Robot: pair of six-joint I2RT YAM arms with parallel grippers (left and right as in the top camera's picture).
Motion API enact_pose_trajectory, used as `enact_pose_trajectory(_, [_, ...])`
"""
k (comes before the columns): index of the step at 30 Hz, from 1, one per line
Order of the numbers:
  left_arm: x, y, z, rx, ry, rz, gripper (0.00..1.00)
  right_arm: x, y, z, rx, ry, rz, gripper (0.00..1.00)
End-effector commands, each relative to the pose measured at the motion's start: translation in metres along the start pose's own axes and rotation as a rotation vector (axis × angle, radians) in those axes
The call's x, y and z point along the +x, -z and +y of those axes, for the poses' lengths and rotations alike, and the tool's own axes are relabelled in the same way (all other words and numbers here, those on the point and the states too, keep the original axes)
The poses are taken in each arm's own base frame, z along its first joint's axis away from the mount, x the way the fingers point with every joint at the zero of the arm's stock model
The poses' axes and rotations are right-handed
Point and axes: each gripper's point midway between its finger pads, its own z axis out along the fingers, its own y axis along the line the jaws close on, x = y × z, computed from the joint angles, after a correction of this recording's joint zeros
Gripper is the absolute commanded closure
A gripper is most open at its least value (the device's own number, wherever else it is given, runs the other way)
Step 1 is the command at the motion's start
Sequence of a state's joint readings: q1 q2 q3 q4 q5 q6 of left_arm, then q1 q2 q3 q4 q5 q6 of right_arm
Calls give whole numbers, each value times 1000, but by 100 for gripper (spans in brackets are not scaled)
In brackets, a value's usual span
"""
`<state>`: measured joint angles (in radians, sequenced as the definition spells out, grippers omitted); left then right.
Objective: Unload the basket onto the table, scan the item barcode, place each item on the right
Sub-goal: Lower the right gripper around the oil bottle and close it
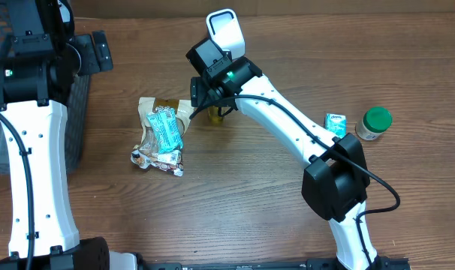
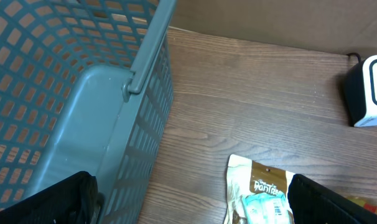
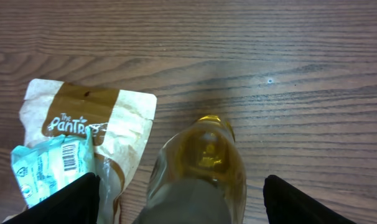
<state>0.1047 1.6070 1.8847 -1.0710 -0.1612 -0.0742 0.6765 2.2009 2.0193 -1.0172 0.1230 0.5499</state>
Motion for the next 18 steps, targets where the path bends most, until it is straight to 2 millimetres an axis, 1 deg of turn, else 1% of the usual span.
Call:
enact_pose_trajectory(1, [0,-1,-1,2,-16,3,0,6,-19,-8,58,6,9,28])
enact_pose_trajectory(2, [0,-1,-1,2,-16,3,0,5,-19,-10,66,6,3,33])
enact_pose_trajectory(4, [0,-1,-1,2,-16,3,1,2,-19,-12,78,6,-10,36])
enact_pose_trajectory(7, [0,-1,-1,2,-16,3,0,3,-19,-12,77,6,-4,40])
enact_pose_trajectory(12, [0,-1,-1,2,-16,3,0,3,-16,-13,80,6,-2,51])
enact_pose_trajectory(14, [0,-1,-1,2,-16,3,0,2,-13,-12,76,4,-7,54])
enact_pose_trajectory(18, [0,-1,-1,2,-16,3,1,-2,-7,-11,68,5,-21,54])
